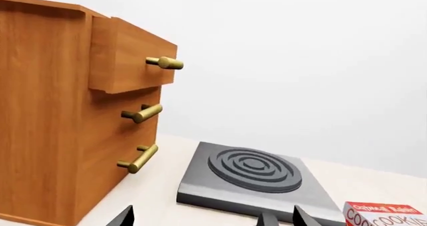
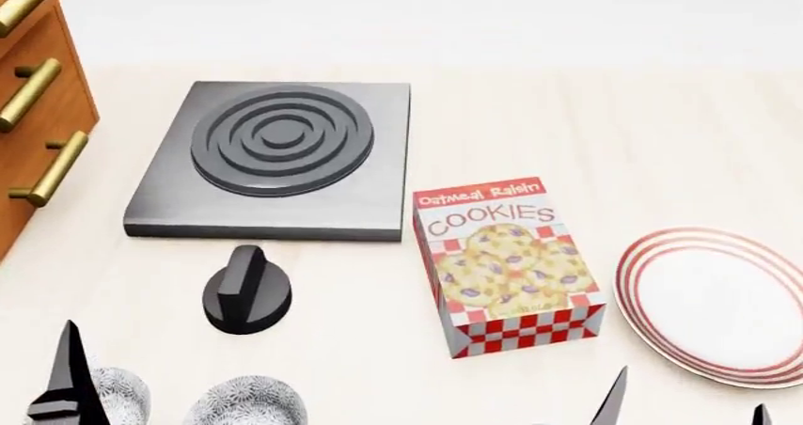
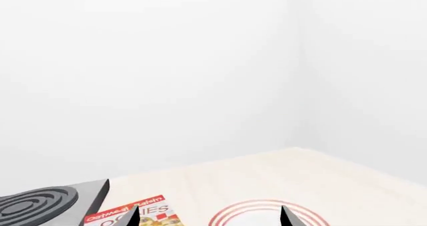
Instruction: Pick the akita bowl from table center and place it on the plate.
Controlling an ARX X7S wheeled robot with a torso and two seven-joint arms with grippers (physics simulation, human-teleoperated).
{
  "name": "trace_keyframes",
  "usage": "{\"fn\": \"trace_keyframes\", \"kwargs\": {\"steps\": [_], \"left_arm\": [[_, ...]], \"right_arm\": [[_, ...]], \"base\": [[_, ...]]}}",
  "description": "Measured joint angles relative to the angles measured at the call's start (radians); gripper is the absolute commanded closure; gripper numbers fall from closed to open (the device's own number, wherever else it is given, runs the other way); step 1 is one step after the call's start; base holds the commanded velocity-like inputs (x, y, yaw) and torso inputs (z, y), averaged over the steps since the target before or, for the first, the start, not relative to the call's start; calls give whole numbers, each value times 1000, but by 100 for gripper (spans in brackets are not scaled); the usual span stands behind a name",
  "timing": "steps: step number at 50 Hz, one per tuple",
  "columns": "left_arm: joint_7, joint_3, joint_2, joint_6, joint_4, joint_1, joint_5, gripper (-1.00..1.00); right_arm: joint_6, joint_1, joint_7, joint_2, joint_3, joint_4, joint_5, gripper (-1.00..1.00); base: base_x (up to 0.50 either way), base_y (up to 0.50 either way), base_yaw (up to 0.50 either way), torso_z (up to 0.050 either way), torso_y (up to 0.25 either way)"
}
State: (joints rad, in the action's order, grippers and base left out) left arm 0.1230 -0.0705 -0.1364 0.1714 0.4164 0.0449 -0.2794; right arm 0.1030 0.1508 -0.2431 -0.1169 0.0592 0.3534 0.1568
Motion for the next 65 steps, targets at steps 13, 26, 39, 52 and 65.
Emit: {"fn": "trace_keyframes", "kwargs": {"steps": [13, 26, 39, 52, 65], "left_arm": [[11, 7, -12, -3, 3, 1, -13, -100], [23, 9, -23, -10, -1, 2, -22, -100], [60, -52, -39, -22, 6, 18, -49, -100], [111, -147, -46, -55, 33, 58, -80, -100], [138, -182, -43, -74, 64, 84, -109, -100]], "right_arm": [[-15, 0, -17, -17, -14, 7, 5, -100], [-47, -2, -19, -33, -38, 20, 29, -100], [-339, -99, 55, -87, -190, 112, 96, -100], [-741, -313, 105, -78, -305, 149, 231, -100], [-989, -448, 127, -41, -330, 74, 353, -100]], "base": [[192, 0, 0, 0, 0], [0, 0, 0, 0, 0], [0, 0, 0, 0, 0], [0, 0, 0, 0, 0], [0, 0, 0, 0, 0]]}}
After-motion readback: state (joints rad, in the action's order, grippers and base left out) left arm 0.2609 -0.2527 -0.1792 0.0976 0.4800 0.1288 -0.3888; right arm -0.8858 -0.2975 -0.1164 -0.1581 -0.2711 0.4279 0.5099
